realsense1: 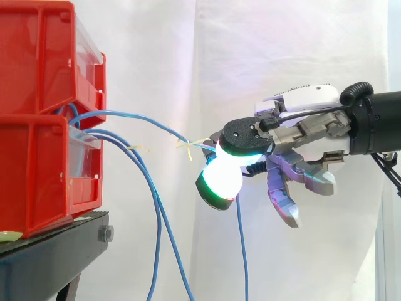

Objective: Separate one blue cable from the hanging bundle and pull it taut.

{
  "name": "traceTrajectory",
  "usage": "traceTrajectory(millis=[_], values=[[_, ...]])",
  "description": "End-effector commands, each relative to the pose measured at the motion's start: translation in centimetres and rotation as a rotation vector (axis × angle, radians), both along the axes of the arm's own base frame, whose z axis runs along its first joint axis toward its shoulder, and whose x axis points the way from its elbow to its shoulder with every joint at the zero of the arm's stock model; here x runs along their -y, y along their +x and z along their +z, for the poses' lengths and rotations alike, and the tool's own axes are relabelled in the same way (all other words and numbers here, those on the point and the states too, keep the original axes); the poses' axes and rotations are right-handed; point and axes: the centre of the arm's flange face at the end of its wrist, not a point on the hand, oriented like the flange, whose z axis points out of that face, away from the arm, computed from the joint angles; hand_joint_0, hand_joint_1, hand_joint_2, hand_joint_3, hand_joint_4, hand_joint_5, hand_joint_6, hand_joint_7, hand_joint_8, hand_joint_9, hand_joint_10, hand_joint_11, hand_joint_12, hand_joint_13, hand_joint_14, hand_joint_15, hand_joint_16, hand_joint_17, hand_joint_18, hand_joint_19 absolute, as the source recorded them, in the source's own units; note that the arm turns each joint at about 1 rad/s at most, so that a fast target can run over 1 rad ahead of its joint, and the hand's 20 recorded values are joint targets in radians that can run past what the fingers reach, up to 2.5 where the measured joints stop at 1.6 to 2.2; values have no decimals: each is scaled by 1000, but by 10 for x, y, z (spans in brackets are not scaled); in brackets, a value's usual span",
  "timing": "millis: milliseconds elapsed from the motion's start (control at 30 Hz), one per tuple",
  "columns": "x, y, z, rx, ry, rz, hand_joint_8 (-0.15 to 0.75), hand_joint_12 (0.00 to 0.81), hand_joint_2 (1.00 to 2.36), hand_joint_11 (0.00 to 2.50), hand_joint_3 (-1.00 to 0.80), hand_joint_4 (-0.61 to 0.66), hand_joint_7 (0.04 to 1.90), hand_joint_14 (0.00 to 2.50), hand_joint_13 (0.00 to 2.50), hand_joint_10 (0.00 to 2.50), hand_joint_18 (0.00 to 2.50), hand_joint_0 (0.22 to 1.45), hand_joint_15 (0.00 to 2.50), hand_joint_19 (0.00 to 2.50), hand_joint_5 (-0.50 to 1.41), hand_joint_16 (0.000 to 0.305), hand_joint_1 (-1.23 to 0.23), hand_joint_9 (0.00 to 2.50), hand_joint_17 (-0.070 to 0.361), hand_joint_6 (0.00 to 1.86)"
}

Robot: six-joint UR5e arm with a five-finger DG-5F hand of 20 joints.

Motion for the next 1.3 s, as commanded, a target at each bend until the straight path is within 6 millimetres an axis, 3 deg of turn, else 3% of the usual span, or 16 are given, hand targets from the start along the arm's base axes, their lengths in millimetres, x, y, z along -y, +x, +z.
traceTrajectory(millis=[0, 33, 100, 200, 300, 467, 633, 933, 1067, 1267], values=[[1, -1, 1, -4, -6, -1, 73, 212, 1000, 322, -500, -3, 1302, 16, 1531, 16, 1415, 594, 398, 456, 150, 68, -614, 1981, 153, 503], [1, -1, 1, -4, -6, -1, 73, 219, 1000, 303, -500, 8, 1303, 17, 1537, 14, 1435, 548, 386, 441, 150, 70, -566, 1980, 157, 503], [0, -1, 1, -4, -6, 0, 91, 252, 1000, 213, -500, 38, 1306, 14, 1571, 10, 1532, 433, 317, 354, 153, 82, -338, 2006, 184, 504], [0, -1, 1, -4, -6, -1, 71, 250, 1000, 150, -500, 40, 1285, 11, 1545, 7, 1494, 422, 292, 354, 155, 82, -129, 1993, 185, 504], [2, -1, 1, -4, -7, -6, 38, 236, 1000, 153, -500, 20, 1283, 12, 1500, 7, 1352, 462, 295, 416, 154, 74, -57, 1986, 166, 504], [2, -1, 1, -4, -7, -6, -15, 208, 1000, 225, -500, -19, 1269, 13, 1437, 13, 1192, 587, 334, 523, 150, 56, -264, 1981, 127, 504], [1, -1, 1, -4, -5, -8, -13, 211, 1000, 258, -500, -16, 1256, 14, 1404, 12, 1139, 653, 343, 557, 151, 49, -409, 2002, 111, 504], [6, -3, 0, -19, -16, -47, 20, 212, 1000, 271, -500, -26, 1260, 14, 1410, 13, 1133, 685, 352, 552, 150, 50, -514, 1979, 112, 504], [6, -3, -1, -26, -58, -47, 41, 214, 1000, 297, -500, -4, 1265, 16, 1405, 14, 1133, 687, 361, 534, 144, 52, -681, 1942, 118, 504], [5, -3, 0, -25, -60, -48, 47, 205, 1000, 317, -500, 55, 1253, 15, 1397, 15, 1119, 710, 378, 530, 140, 53, -768, 1939, 120, 504]])
